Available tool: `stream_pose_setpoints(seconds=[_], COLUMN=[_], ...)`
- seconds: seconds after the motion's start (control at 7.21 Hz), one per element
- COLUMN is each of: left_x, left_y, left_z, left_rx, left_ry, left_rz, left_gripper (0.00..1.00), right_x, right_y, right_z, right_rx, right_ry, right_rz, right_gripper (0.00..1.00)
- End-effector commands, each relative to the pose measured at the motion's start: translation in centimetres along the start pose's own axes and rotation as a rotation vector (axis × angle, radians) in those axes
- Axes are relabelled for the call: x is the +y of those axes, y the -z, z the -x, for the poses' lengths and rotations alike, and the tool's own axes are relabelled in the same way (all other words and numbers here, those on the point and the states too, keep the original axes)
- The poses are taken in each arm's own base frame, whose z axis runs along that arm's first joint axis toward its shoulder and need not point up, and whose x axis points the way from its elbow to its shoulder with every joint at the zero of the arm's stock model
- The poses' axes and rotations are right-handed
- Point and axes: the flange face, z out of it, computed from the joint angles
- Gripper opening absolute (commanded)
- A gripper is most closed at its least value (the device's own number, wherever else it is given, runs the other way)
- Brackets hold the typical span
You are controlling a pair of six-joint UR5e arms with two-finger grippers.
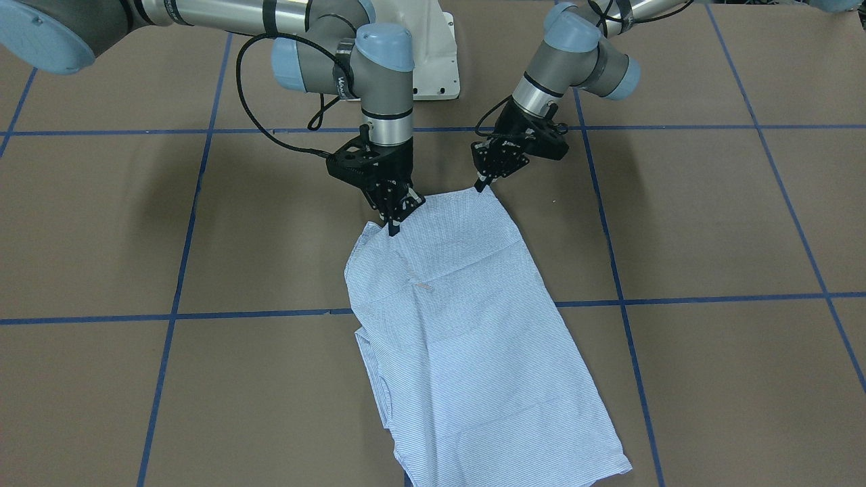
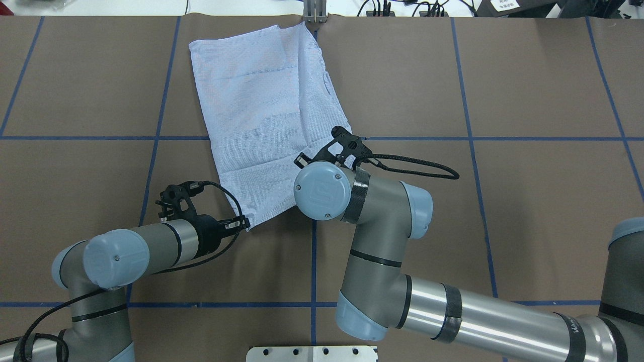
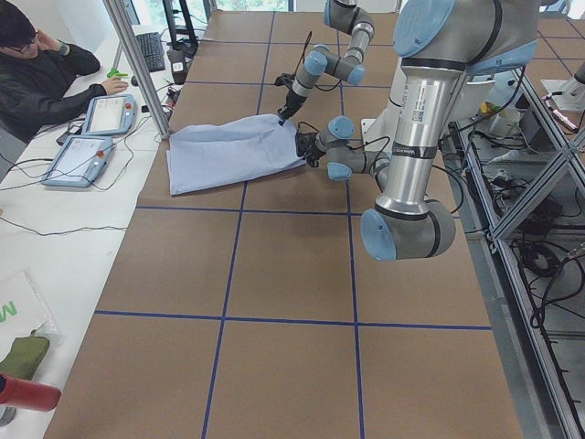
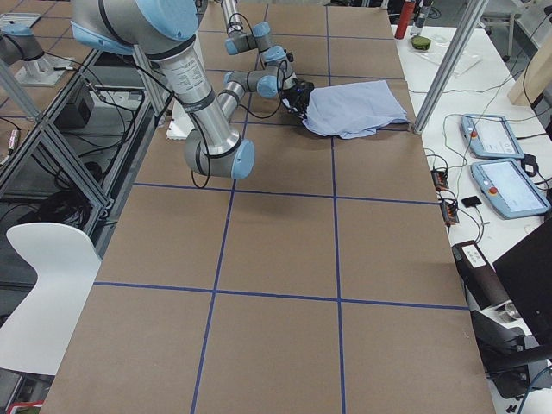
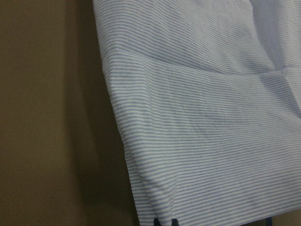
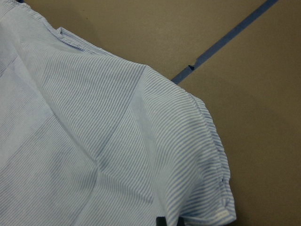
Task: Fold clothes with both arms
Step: 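Lift the shirt side with both grippers and fold it over the other half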
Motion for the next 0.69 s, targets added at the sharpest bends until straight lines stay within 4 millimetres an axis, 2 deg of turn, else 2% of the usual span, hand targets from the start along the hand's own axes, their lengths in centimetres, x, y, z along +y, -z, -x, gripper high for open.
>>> stream_pose_setpoints(seconds=[0.0,0.14,0.28,0.42,0.55], left_x=[-0.2,-0.1,-0.1,0.1,0.2], left_y=[3.5,6.4,10.3,15.6,20.2], left_z=[-3.2,-4.7,-7.5,-10.2,-11.9], left_rx=[0.085,0.115,0.119,0.132,0.126], left_ry=[0.008,0.008,0.007,0.01,0.008], left_rz=[0.034,0.078,0.099,0.145,0.176], left_gripper=[0.0,0.0,0.0,0.0,0.0], right_x=[-1.9,-3.2,-2.6,-1.6,-1.0], right_y=[2.2,5.8,11.3,17.1,22.0], right_z=[-3.3,-6.4,-8.7,-10.4,-12.3], right_rx=[-0.028,-0.045,-0.025,-0.003,0.002], right_ry=[-0.005,-0.002,0.024,0.043,0.042], right_rz=[0.014,0.034,0.06,0.094,0.123], right_gripper=[0.0,0.0,0.0,0.0,0.0])
